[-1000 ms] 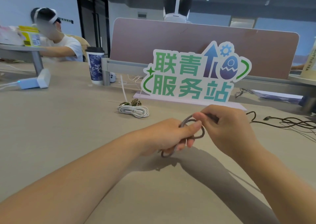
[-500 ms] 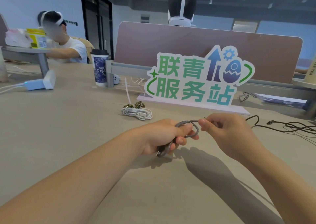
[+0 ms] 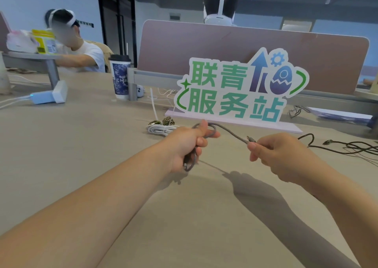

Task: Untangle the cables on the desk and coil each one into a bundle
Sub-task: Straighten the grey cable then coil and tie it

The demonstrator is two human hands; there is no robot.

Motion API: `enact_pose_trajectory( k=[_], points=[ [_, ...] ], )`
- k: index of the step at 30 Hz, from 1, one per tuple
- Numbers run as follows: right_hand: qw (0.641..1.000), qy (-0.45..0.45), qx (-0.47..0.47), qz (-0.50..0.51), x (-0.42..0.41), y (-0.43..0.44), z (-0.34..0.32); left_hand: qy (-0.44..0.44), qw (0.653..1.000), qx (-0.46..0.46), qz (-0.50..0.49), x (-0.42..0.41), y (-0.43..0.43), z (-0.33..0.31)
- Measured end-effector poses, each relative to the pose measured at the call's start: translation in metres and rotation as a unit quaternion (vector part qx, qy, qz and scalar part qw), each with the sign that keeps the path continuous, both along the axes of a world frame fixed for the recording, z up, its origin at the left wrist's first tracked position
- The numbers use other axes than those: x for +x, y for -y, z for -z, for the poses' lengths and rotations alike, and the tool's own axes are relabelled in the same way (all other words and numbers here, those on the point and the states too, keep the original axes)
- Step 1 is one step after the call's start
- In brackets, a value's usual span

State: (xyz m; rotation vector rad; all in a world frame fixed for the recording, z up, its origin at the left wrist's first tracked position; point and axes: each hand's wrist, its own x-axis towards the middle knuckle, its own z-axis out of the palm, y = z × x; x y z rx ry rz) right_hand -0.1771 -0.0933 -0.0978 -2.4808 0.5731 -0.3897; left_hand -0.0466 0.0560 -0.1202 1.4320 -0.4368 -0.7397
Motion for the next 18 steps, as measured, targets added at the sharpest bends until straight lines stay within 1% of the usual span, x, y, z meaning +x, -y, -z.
enact_pose_trajectory(
  k=[3, 5, 9, 12, 15, 17, 18],
  points=[
    [0.999, 0.028, -0.039, 0.01, 0.0, -0.004, 0.001, 0.042, 0.998, -0.006, -0.05, 0.004, -0.003, -0.001],
    [0.998, 0.041, -0.046, 0.0, 0.002, -0.013, 0.005, 0.062, 0.997, -0.015, -0.039, 0.0, -0.003, -0.002],
    [0.996, 0.025, -0.068, -0.042, 0.007, -0.028, 0.019, 0.101, 0.994, -0.045, -0.01, -0.011, 0.004, -0.002],
    [0.995, 0.01, -0.072, -0.068, 0.01, -0.033, 0.025, 0.128, 0.991, -0.043, -0.01, -0.014, 0.011, 0.002],
    [0.993, 0.015, -0.066, -0.093, 0.011, -0.035, 0.028, 0.093, 0.994, -0.055, 0.009, -0.019, 0.01, 0.001],
    [0.992, 0.024, -0.071, -0.101, 0.01, -0.036, 0.028, 0.032, 0.996, -0.084, 0.008, -0.022, 0.009, -0.003],
    [0.992, 0.029, -0.075, -0.1, 0.01, -0.036, 0.027, -0.013, 0.994, -0.112, -0.004, -0.022, 0.009, -0.006]
  ],
)
